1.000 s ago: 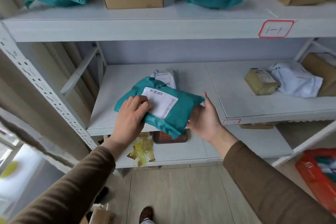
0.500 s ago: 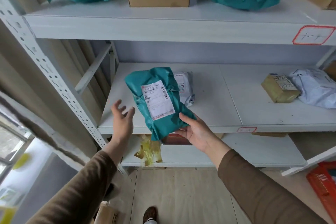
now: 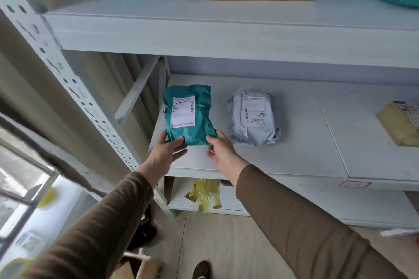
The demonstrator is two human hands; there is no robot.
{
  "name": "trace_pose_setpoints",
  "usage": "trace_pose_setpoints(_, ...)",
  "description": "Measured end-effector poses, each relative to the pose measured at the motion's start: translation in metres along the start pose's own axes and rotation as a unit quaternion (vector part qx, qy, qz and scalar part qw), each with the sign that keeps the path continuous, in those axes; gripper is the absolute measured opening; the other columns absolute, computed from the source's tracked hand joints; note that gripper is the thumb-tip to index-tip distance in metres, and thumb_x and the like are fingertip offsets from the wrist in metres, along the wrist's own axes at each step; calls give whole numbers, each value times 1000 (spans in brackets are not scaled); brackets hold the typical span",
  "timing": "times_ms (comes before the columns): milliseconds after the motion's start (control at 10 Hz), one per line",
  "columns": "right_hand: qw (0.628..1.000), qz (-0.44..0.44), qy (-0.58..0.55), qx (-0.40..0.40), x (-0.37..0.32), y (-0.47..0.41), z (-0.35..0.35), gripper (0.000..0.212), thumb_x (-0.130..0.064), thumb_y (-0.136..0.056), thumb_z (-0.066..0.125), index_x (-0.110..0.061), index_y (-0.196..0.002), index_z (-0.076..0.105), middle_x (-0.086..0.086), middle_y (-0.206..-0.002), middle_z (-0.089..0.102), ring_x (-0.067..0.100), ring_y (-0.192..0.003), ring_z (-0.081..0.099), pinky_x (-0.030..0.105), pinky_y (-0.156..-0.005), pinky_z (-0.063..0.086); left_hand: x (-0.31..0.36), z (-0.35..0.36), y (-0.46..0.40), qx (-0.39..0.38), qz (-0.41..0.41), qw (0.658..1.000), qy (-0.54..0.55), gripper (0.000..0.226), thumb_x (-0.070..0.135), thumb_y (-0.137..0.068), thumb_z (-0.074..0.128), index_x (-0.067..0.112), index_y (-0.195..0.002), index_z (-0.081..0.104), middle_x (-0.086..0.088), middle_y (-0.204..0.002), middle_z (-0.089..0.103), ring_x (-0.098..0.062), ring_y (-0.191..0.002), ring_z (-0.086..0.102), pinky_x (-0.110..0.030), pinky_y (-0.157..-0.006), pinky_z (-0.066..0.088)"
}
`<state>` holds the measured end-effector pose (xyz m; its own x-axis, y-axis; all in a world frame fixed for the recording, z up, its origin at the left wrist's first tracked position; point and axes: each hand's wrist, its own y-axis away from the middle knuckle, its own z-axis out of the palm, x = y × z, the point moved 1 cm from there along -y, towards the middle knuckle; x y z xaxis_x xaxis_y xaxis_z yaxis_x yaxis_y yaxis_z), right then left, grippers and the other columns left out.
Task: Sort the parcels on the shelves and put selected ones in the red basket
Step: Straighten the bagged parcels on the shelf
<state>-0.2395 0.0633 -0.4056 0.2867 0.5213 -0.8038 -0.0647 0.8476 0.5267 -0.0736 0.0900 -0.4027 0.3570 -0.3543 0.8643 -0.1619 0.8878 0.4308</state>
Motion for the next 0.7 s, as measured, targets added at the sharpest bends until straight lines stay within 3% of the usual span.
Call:
trace_pose_setpoints(100, 999, 14, 3, 33, -3, -26, 12, 35, -1, -103, 48, -11, -134, 62, 3, -90, 63, 12, -62, 46, 20, -51, 45, 4, -9, -36, 23, -18, 1000, 4, 58, -5, -97, 62, 14, -149, 41, -21, -138, 59, -24, -91, 70, -36, -82, 60)
trace_pose_setpoints(200, 999, 22, 9, 40, -4, -43, 19, 38, 3, -103, 45, -14, -130, 65, 4, -88, 64, 12, -60, 47, 19, -49, 45, 4, -14, -62, 42, -39, 998, -4, 62, -6, -98, 61, 16, -150, 38, -21, -140, 58, -25, -93, 70, -40, -91, 57)
trace_pose_setpoints(300, 999, 29, 11, 41, -3, -50, 24, 42, 8, -102, 40, -19, -122, 64, 5, -91, 65, 13, -64, 51, 19, -51, 48, 3, -16, -78, 44, -52, 997, -30, 64, -9, -98, 59, 17, -152, 38, -20, -140, 57, -26, -93, 70, -40, -91, 57)
trace_pose_setpoints(400, 998, 41, 19, 41, 4, -59, 22, 40, 11, -101, 36, -16, -117, 62, 11, -101, 66, 14, -69, 55, 22, -57, 52, 3, -18, -88, 53, -59, 996, -36, 71, -13, -96, 58, 19, -156, 36, -19, -143, 55, -30, -98, 69, -42, -92, 57)
trace_pose_setpoints(500, 997, 60, 20, 35, 4, -56, 17, 35, 7, -103, 39, -10, -129, 56, 18, -122, 61, 18, -79, 60, 30, -74, 55, 4, -20, -91, 68, -73, 995, -31, 79, -15, -95, 58, 19, -159, 28, -19, -147, 52, -32, -102, 68, -43, -97, 56)
trace_pose_setpoints(600, 997, 74, 11, 18, 2, -43, 7, 51, 2, -105, 44, -6, -154, 33, 22, -144, 53, 28, -103, 59, 40, -98, 51, 0, -24, -82, 55, -78, 994, -52, 83, -11, -95, 62, 18, -161, 21, -20, -141, 54, -33, -106, 66, -46, -103, 53)
trace_pose_setpoints(700, 997, 74, 34, 8, -11, -21, -7, 57, 0, -105, 48, -6, -158, 28, 21, -146, 49, 32, -111, 56, 44, -105, 49, 6, -24, -66, 40, -78, 988, -125, 89, -1, -94, 70, 17, -162, 17, -19, -146, 52, -37, -127, 57, -49, -113, 45)
